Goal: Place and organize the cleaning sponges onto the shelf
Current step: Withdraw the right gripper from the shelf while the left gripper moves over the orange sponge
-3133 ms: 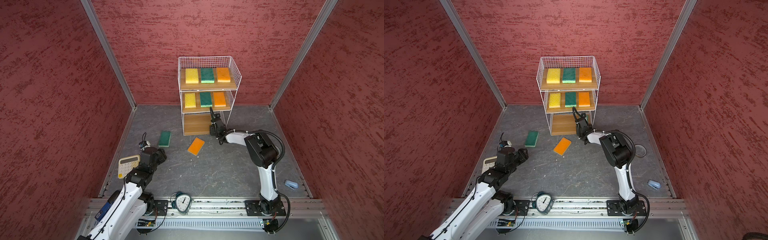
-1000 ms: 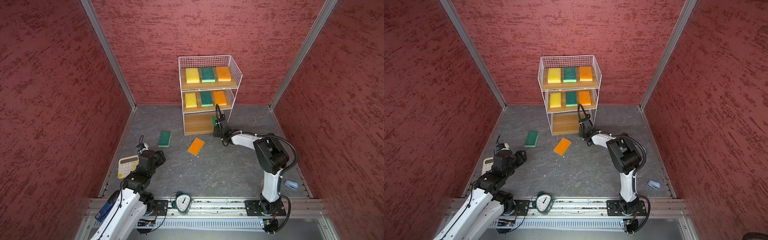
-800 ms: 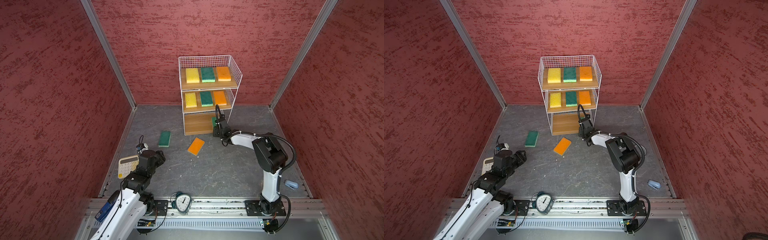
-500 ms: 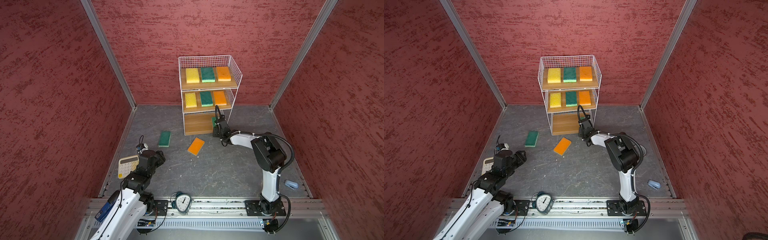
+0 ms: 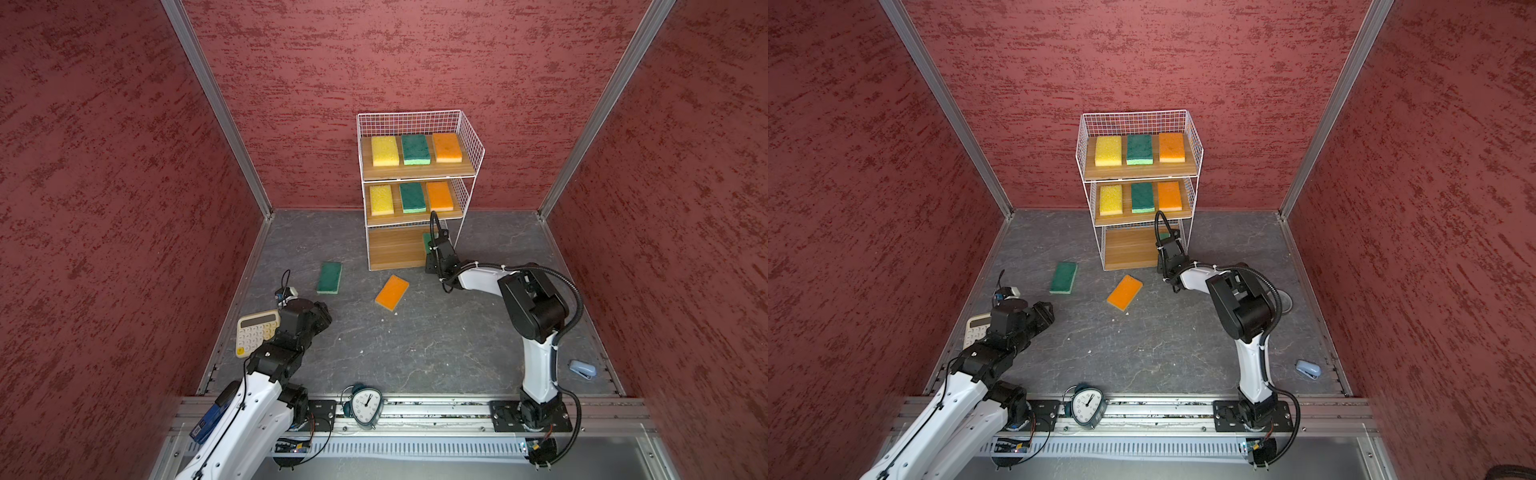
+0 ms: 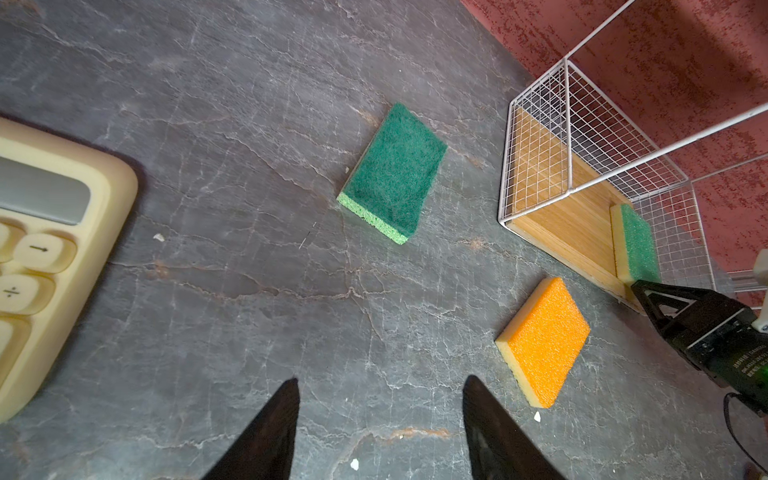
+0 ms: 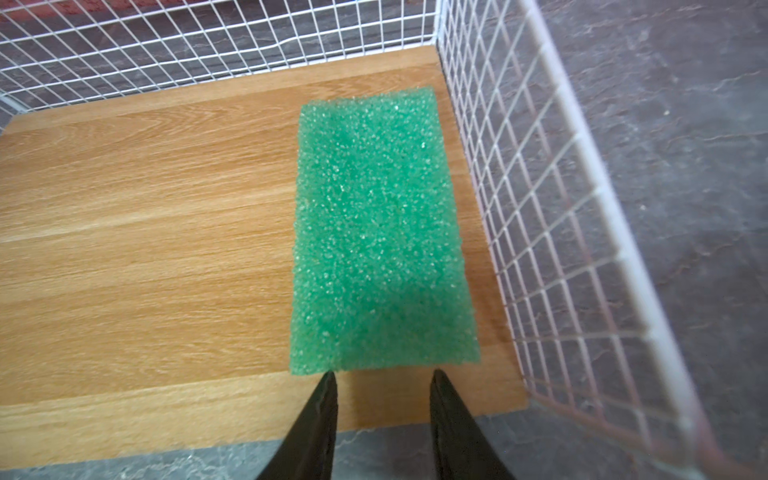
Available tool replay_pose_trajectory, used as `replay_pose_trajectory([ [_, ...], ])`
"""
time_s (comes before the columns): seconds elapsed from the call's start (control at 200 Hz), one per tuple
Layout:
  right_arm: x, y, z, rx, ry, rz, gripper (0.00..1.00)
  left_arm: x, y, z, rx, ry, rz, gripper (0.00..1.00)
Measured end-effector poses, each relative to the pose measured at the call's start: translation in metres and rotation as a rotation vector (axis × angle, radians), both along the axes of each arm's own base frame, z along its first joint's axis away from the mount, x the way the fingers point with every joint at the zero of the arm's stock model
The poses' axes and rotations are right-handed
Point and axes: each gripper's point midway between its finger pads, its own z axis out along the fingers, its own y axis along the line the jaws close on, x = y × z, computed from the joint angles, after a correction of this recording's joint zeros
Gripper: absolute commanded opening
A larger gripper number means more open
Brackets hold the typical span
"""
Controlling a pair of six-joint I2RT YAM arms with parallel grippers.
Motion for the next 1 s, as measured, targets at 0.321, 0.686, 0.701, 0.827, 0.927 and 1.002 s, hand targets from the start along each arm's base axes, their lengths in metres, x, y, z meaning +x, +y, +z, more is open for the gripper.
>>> replay_pose_trajectory([
  [0.321,0.001,-0.003,0.002,-0.012,-0.013,-0.005,0.40,0.001,-0.006,-0.008,0.010,0.033,-0.021,0.63],
  [0.686,-0.030,-0.007,0.030,0.007,-0.041,0.023,0.62,0.008,-0.035,0.007,0.060,0.025,-0.147,0.70],
  [0.701,-0.032,-0.007,0.032,0.010,-0.044,0.024,0.63,0.008,-0.037,0.008,0.065,0.024,-0.157,0.70],
  [0.827,-0.048,-0.006,0.047,0.029,-0.063,0.038,0.66,0.010,-0.060,0.016,0.102,0.006,-0.257,0.73],
  [0.927,-0.063,-0.010,0.052,0.041,-0.067,0.044,0.70,0.011,-0.079,0.016,0.138,0.004,-0.339,0.75],
  [1.002,-0.076,-0.015,0.055,0.044,-0.066,0.049,0.74,0.012,-0.093,0.012,0.171,0.017,-0.401,0.76],
])
